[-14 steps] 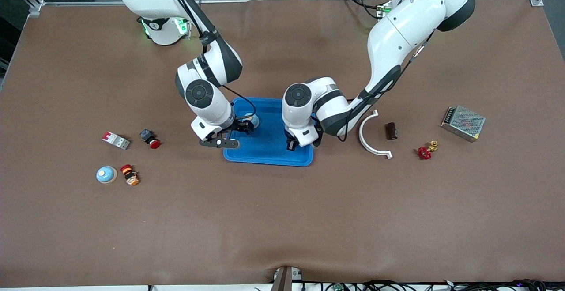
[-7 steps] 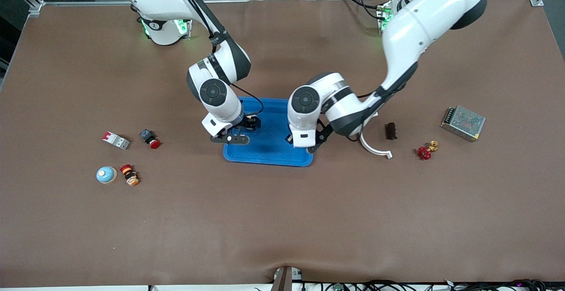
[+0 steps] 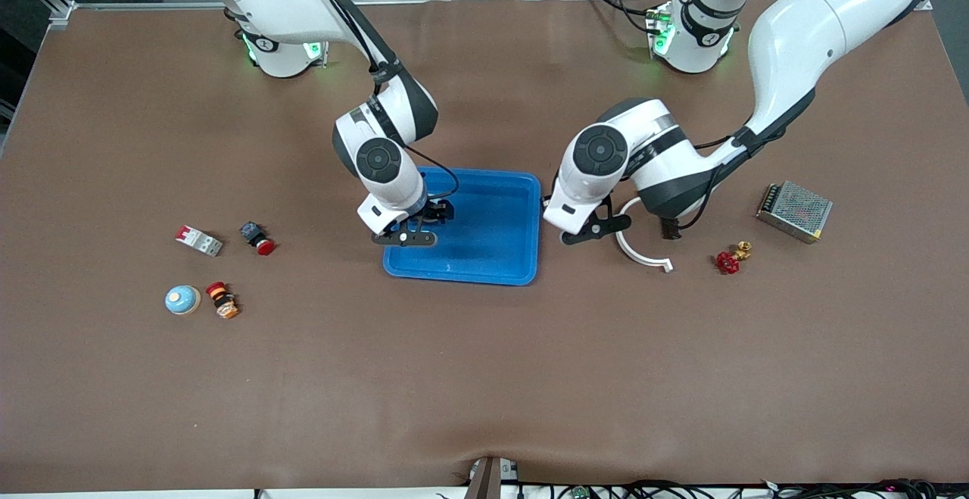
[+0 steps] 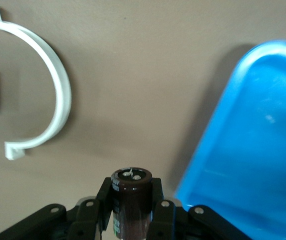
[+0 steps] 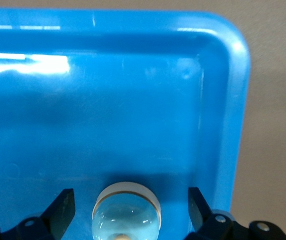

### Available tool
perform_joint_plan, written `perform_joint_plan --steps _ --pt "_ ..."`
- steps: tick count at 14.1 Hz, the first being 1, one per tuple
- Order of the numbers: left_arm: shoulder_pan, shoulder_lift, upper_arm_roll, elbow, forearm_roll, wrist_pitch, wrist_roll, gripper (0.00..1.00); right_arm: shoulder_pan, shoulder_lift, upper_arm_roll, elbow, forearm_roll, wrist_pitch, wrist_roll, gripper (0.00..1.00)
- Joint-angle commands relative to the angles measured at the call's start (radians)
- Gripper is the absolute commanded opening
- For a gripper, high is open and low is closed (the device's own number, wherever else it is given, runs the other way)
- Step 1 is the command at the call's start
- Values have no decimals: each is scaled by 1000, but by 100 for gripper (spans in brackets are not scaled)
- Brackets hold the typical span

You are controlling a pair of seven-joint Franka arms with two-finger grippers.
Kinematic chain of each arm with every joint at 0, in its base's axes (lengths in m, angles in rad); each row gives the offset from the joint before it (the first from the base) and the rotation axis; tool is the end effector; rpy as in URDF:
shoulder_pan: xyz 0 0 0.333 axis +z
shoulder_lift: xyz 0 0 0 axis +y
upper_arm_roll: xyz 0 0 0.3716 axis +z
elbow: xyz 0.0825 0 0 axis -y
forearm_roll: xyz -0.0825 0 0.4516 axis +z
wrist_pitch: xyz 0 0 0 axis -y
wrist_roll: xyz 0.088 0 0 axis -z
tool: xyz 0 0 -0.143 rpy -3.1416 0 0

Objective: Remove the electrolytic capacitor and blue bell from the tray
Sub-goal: 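Lift the bell and the capacitor out of the tray with both grippers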

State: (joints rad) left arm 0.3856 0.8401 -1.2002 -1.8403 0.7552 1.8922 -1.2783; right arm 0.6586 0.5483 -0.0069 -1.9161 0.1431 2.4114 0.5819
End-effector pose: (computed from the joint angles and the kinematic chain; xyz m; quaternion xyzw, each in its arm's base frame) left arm 0.5543 -0.3928 0.2557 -0.9921 -0.0894 0.0780 0.0409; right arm 0.5475 0.4231 0.1596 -0.9985 0.0192 0.0472 0.0210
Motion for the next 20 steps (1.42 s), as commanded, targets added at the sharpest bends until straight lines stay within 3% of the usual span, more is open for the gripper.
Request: perform_joint_plan --steps 1,6,10,12,15,16,17,19,20 --pt "78 -15 -38 -106 84 33 92 0 30 -4 -12 -14 13 6 16 100" --pt "127 -7 -26 -224 225 165 87 0 39 -2 -12 -41 12 23 15 100" --pt "113 4 19 -234 306 218 50 0 47 -2 -12 -64 12 61 16 100" --pt "96 17 51 -234 344 243 28 0 50 -1 -12 -64 12 64 16 100" --pt "29 20 163 -232 374 391 -25 0 62 7 -12 -64 12 78 15 100" --pt "-6 20 200 -226 392 407 -59 0 65 7 -12 -64 12 78 15 86" --pt "-37 22 226 -223 412 418 -88 0 70 7 -13 -64 12 77 15 64" --pt "-62 22 257 -220 418 438 -98 0 70 6 -13 -64 10 77 15 35" --pt "-63 22 258 -220 418 441 -98 0 69 5 -13 -64 10 75 15 29"
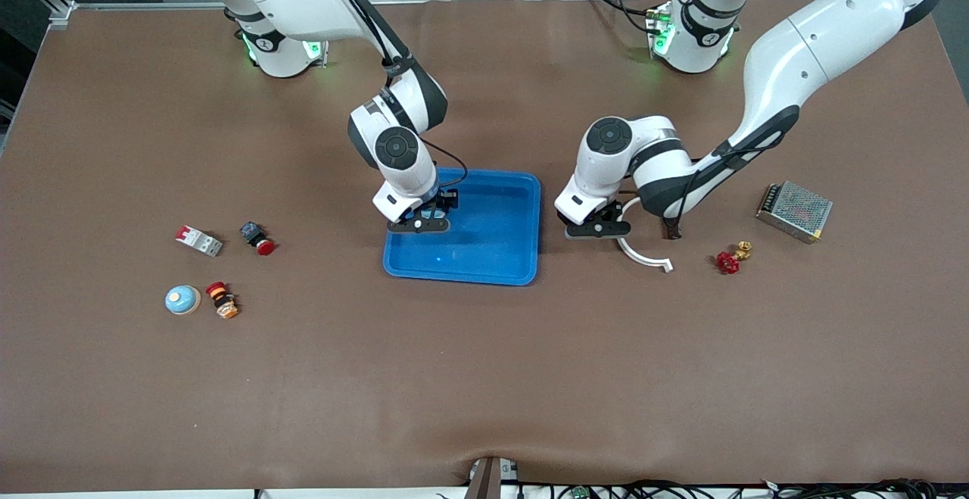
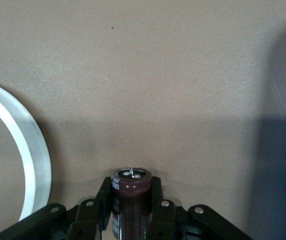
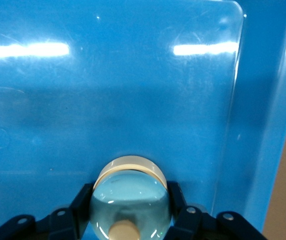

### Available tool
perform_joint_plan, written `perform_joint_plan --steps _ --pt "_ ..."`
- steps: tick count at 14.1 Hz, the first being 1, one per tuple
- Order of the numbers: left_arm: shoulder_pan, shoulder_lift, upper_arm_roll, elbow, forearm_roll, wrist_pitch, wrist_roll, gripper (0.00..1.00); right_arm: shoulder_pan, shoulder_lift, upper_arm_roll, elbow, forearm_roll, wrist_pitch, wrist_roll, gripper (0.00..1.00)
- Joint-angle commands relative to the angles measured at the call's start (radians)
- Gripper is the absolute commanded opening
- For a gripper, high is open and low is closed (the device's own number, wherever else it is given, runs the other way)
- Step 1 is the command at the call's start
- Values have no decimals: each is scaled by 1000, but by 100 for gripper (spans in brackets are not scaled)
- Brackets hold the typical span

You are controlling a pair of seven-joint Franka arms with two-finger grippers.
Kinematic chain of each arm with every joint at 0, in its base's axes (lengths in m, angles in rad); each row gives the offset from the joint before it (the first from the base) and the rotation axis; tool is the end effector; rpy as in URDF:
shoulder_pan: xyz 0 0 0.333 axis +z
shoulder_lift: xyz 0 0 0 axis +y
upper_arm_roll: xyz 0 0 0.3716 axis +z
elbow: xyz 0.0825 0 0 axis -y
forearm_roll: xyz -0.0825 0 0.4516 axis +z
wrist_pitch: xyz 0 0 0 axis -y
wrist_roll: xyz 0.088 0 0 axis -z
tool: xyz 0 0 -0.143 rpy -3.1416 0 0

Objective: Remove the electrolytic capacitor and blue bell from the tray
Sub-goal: 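Lift the bell and the capacitor out of the tray with both grippers, then set the capacitor beside the white arc while the right gripper carries the bell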

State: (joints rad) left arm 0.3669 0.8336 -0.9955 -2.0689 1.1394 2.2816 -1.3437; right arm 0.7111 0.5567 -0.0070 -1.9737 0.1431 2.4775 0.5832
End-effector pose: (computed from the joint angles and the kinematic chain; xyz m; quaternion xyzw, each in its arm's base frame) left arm 0.5243 -0.3549 0.1323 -0.9985 -0.0019 -0.0457 0.0285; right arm 0.5117 0.4381 0.1351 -0.9988 -0.0034 0.0455 0.0168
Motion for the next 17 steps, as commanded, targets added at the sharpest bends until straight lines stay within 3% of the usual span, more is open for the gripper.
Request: perform_joint_plan --steps 1,2,3,4,7,10,14,17 --pt "-43 28 54 9 34 52 -34 0 16 -6 -13 -7 10 4 12 27" --pt "-42 27 54 9 33 52 -35 0 14 -17 -14 -5 10 -8 10 27" --pt "-43 24 54 10 26 52 -37 58 10 -36 -16 -1 10 -41 6 27" --pt "-43 21 54 10 25 49 -35 100 -1 -69 -21 13 7 -110 -5 27" --pt "-31 -4 32 12 -27 12 -32 100 -67 -196 -56 56 -10 -378 -141 27" --pt "32 -5 -90 62 -151 -137 12 100 -163 -317 -86 52 -34 -532 -349 27" --pt "170 -5 -257 114 -294 -287 136 100 -358 -426 -87 13 -146 -612 -636 27" --pt "225 -5 -316 197 -352 -407 196 100 -510 -480 -87 -60 -189 -571 -846 27"
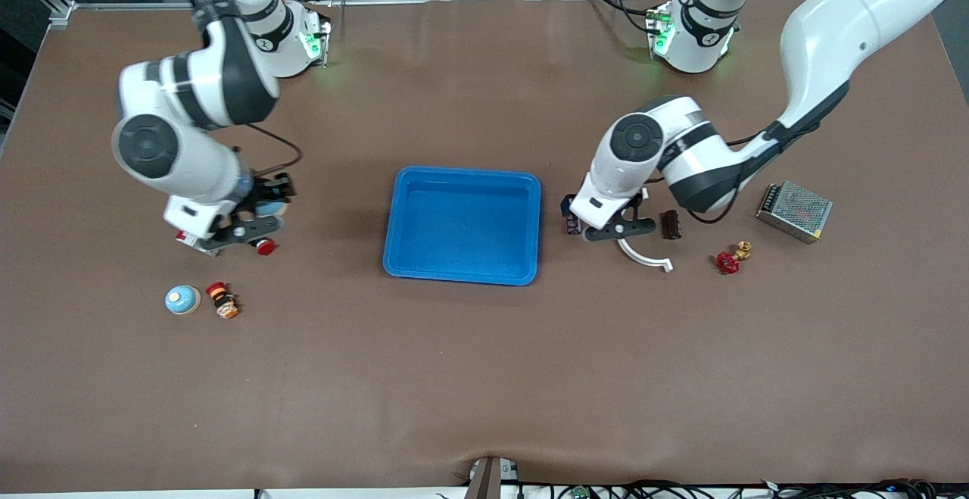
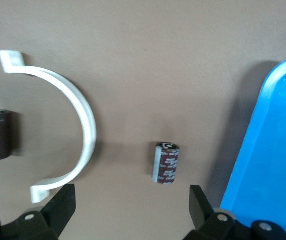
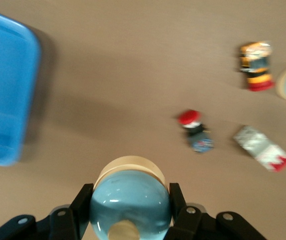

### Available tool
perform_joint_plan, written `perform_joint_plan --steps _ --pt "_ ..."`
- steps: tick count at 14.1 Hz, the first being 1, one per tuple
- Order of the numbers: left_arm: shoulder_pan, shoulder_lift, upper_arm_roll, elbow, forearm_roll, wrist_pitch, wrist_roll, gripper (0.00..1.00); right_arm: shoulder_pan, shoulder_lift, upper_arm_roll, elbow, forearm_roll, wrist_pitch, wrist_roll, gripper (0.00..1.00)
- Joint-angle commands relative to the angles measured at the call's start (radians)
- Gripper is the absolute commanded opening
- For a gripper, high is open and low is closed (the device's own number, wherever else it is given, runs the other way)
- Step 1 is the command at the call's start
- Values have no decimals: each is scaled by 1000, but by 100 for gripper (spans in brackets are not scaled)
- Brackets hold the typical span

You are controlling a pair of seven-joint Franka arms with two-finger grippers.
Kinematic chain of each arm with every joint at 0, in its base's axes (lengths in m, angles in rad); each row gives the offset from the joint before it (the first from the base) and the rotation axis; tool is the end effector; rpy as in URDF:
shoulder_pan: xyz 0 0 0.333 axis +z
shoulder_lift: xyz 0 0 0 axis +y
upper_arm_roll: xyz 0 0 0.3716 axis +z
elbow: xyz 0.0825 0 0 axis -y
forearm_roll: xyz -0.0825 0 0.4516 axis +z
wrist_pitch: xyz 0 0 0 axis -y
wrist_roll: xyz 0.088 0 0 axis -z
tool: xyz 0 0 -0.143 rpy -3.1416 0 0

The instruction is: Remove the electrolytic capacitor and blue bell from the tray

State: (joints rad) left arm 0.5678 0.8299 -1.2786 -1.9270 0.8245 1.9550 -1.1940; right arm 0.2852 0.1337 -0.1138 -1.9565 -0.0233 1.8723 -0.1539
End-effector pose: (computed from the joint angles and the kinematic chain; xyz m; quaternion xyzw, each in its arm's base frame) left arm 0.5740 -0.3332 0.2679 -0.9964 -0.0693 0.0458 0.0149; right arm 0.6104 0.1044 0.3797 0.9801 0.1652 -0.1082 0.0192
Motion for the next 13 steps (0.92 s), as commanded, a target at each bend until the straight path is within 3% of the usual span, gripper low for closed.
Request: perform_joint_plan --steps 1,6,9,13 --pt "46 0 -44 100 -53 -123 80 100 -134 -62 20 -108 -24 71 -177 27" --pt "139 5 -25 276 -73 -240 307 100 -274 -56 20 -295 -26 365 -349 27" --pt "150 2 25 350 -59 -252 422 100 -337 -19 20 -314 -26 439 -429 27" --pt "156 -5 73 419 -53 -342 585 100 -348 -11 20 -444 -26 623 -437 27"
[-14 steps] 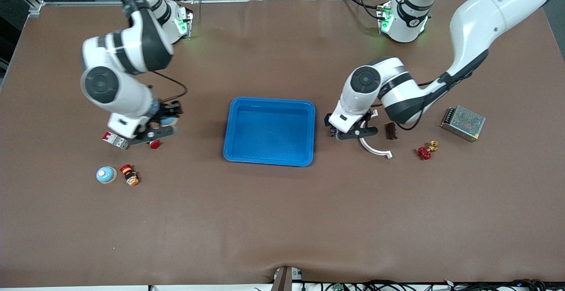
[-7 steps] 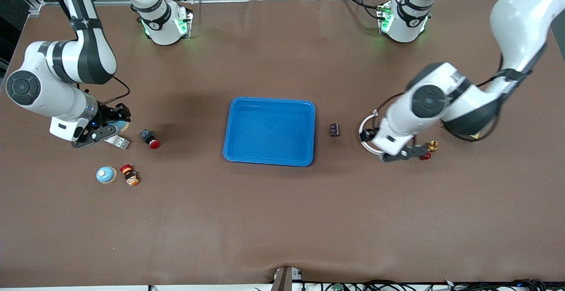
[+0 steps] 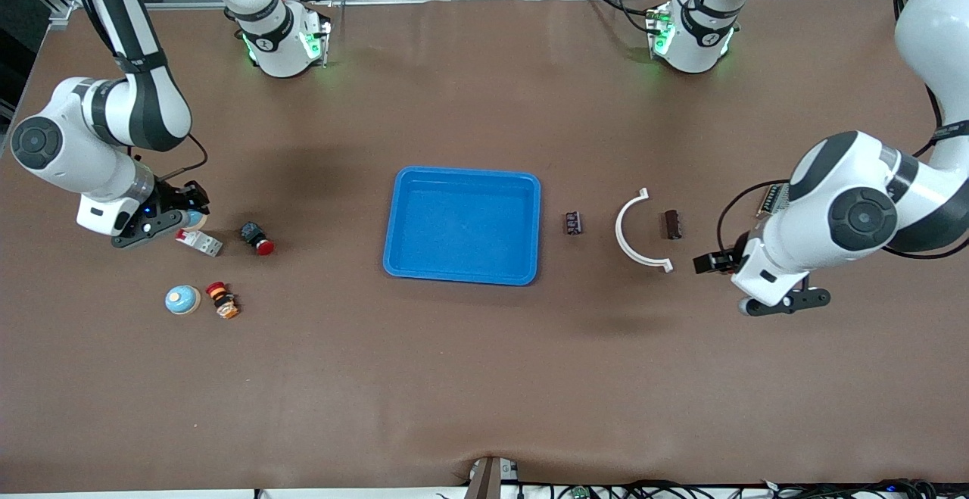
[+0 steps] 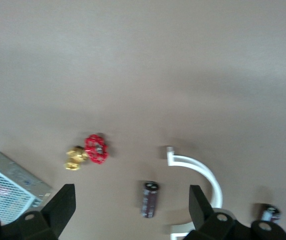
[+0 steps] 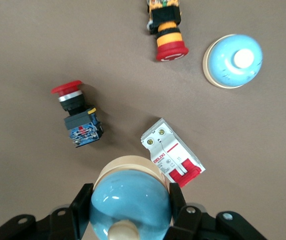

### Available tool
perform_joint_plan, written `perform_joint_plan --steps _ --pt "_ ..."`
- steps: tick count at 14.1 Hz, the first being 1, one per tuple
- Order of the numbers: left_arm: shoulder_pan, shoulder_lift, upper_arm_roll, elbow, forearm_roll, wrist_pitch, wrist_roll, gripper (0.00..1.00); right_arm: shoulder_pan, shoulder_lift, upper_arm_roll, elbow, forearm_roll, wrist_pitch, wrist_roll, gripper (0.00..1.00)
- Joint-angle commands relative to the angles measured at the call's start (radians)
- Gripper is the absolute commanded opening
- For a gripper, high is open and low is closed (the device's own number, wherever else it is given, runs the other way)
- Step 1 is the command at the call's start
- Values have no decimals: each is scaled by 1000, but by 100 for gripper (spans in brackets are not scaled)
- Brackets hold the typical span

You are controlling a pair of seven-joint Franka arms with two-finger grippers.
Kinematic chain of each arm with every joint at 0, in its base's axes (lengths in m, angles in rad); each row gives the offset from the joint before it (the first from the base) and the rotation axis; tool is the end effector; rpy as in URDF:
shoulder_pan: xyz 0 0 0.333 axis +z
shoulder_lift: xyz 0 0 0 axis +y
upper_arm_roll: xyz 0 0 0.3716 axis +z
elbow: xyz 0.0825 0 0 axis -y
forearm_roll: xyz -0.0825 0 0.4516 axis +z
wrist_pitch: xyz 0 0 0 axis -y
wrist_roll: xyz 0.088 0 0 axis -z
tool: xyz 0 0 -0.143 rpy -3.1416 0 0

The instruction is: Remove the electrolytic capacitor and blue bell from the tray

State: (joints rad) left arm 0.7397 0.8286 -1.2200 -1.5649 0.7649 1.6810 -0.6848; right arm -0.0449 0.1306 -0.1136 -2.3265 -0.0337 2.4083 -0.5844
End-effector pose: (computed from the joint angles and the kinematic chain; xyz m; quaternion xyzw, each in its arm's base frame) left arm 0.7315 -0.1001 0.3527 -0.9960 -0.0529 0.0661 0.0296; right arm 0.5533 -0.0902 0.2464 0.9741 0.2240 -0.0291 0.0084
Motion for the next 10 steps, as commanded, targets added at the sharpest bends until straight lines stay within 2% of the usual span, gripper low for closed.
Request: perform_joint_plan --steps 1,5,7,9,10 --pt "-20 -11 34 66 7 -101 123 100 -18 6 20 -89 -15 115 -6 27" --pt "-118 -31 155 231 -13 -217 292 100 -30 82 22 -96 -15 185 -9 28" --pt "-157 -69 227 261 -60 -224 355 100 -39 93 22 -103 -15 210 -47 28" --pt "-230 -121 353 313 -137 -222 407 100 -65 107 22 -103 -15 215 -93 28" --pt "-280 -161 443 330 -203 -218 439 100 -72 110 22 -103 -15 216 -103 28"
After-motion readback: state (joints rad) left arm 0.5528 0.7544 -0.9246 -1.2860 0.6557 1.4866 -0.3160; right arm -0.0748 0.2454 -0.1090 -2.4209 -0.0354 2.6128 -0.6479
